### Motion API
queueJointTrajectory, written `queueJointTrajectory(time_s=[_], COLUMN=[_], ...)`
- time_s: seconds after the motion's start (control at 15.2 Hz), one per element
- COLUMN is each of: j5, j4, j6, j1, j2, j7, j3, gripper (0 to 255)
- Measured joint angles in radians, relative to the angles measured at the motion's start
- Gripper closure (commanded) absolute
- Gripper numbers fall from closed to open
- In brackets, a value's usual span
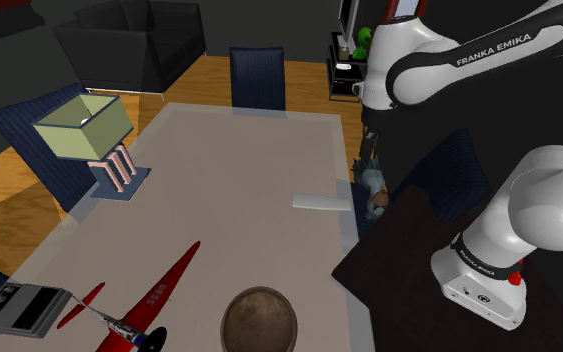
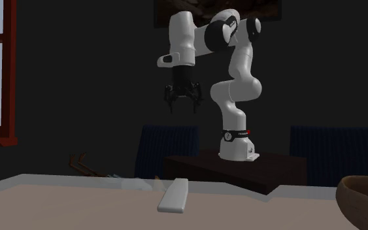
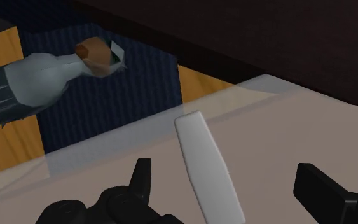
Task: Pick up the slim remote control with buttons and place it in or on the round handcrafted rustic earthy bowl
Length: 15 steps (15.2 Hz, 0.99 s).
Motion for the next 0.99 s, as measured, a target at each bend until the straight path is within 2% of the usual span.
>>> queueJointTrajectory(time_s=[0.53, 0.99], j5=[0.021, 0.104], j4=[-0.017, 0.061], j6=[0.367, 0.637], j1=[0.054, 0.087], j2=[0.307, 0.619], j7=[-0.168, -0.345], j3=[-0.027, 0.002], gripper=[0, 0])
